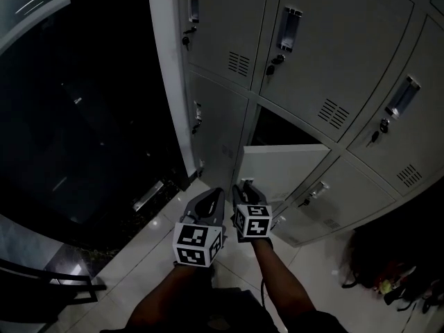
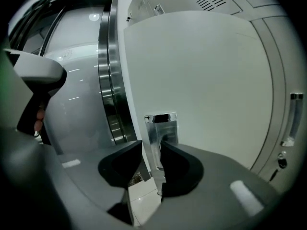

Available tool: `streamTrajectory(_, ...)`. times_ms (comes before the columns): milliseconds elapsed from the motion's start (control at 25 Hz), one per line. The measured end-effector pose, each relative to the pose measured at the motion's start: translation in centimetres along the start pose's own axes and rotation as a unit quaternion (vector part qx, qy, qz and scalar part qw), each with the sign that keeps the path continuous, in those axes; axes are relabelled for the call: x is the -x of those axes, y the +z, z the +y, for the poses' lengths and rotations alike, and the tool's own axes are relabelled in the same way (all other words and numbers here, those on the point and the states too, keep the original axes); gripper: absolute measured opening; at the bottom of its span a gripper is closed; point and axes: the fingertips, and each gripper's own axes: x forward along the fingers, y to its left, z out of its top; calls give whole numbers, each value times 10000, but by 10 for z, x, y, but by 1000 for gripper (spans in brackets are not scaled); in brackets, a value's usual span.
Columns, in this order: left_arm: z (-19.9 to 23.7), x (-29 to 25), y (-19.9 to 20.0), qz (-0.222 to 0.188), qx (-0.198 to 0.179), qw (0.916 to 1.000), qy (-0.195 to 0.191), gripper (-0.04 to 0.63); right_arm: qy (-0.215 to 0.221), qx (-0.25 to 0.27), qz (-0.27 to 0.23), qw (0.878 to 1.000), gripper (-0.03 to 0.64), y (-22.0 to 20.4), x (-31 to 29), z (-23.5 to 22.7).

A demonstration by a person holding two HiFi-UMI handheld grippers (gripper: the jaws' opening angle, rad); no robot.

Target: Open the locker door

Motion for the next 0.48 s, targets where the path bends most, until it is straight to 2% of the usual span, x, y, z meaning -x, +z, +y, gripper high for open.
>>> streamTrajectory(480,-42,37,7,118,-31,9999,-118,5,49,127,358,9993,117,-27,60,7)
